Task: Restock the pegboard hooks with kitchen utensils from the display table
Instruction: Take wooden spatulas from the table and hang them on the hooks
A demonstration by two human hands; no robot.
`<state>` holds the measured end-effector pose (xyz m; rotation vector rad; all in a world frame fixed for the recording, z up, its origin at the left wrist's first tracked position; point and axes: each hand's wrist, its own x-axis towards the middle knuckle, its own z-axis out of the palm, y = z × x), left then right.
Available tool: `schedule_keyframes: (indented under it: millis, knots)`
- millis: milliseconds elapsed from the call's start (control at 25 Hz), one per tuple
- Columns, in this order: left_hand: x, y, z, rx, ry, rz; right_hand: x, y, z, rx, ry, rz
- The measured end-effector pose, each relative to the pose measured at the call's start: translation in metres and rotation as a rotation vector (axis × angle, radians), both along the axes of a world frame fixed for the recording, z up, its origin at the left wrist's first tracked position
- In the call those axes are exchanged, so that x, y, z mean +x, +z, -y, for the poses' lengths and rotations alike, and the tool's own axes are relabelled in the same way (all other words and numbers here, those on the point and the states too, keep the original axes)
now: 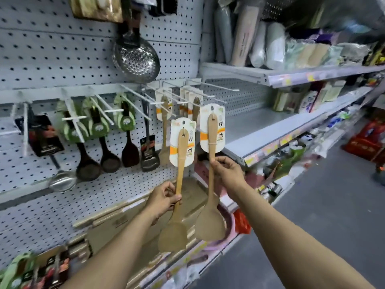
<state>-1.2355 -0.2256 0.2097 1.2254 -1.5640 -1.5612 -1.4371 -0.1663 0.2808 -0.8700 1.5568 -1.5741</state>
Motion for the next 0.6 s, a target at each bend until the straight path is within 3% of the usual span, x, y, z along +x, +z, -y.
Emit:
schedule_keyframes:
  millis: [320, 600]
  knots:
    - [-0.110, -0.007, -0.008, 0.015, 0.278, 0.026, -0.127, -0.015, 0.058, -0.003, 0.208, 0.058]
    - [-0.168, -0.003, -0.003, 0.041, 0.386, 0.054, -0.180, -0.032, 0.092, 0.005, 0.356, 0.104]
